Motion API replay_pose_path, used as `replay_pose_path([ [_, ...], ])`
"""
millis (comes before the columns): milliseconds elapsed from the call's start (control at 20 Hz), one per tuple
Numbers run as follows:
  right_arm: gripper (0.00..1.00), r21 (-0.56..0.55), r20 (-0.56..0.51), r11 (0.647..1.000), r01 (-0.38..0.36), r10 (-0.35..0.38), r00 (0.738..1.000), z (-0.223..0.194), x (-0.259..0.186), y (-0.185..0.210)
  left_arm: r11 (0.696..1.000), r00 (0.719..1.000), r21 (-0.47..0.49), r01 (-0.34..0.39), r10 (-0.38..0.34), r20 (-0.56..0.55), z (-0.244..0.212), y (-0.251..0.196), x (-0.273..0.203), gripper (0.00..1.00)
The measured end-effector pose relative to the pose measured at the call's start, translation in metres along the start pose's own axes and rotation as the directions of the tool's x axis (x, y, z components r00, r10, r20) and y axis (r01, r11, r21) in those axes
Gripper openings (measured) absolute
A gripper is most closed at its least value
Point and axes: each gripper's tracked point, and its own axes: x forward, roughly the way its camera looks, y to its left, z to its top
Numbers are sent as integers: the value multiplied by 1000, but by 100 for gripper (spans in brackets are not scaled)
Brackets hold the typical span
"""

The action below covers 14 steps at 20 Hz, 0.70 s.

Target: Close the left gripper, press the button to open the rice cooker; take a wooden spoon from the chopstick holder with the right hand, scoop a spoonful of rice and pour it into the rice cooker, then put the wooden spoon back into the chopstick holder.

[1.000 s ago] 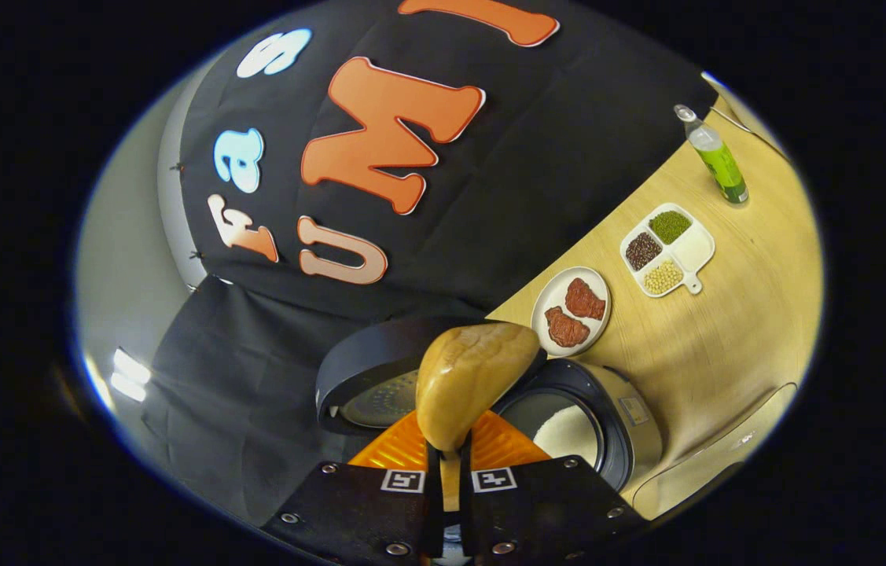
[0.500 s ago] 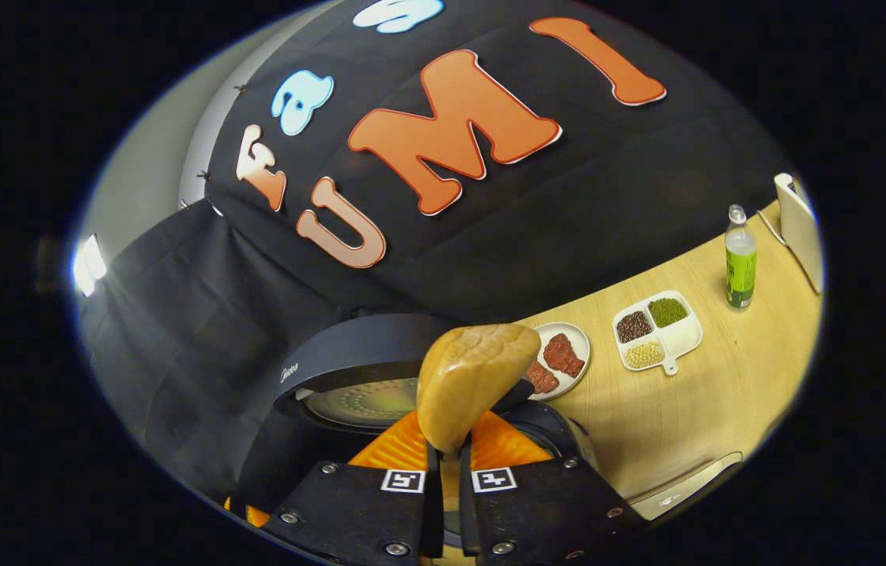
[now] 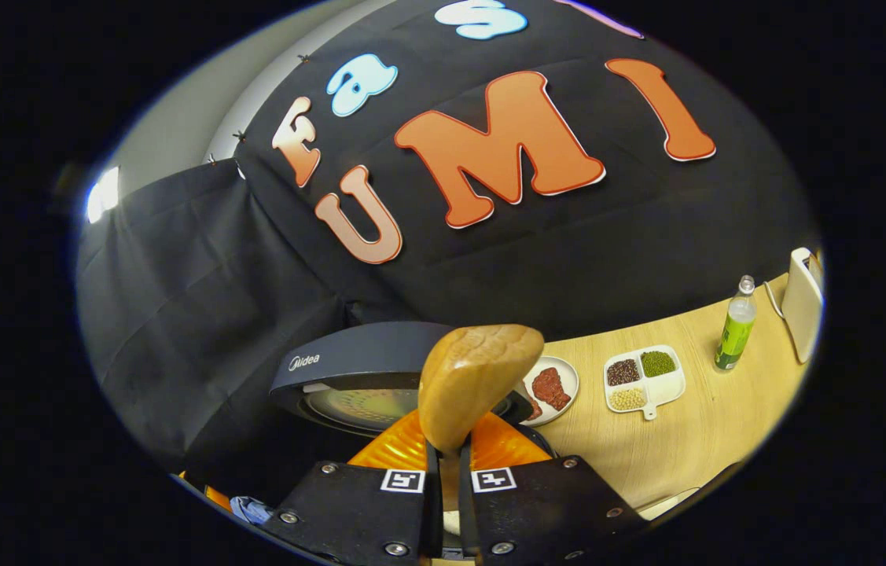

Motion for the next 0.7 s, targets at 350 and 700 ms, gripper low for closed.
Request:
replay_pose_path([
  [350, 7, -149, 31, 989, 7, -3, 1000, 7, -2, 6, 1000, 1000, 1, -6, 6, -2, -1, 1, -1, 95],
  [700, 7, -239, 44, 971, -13, 24, 999, 4, -1, 12, 1000, 1000, 1, -11, 11, -12, -6, 3, -4, 100],
])
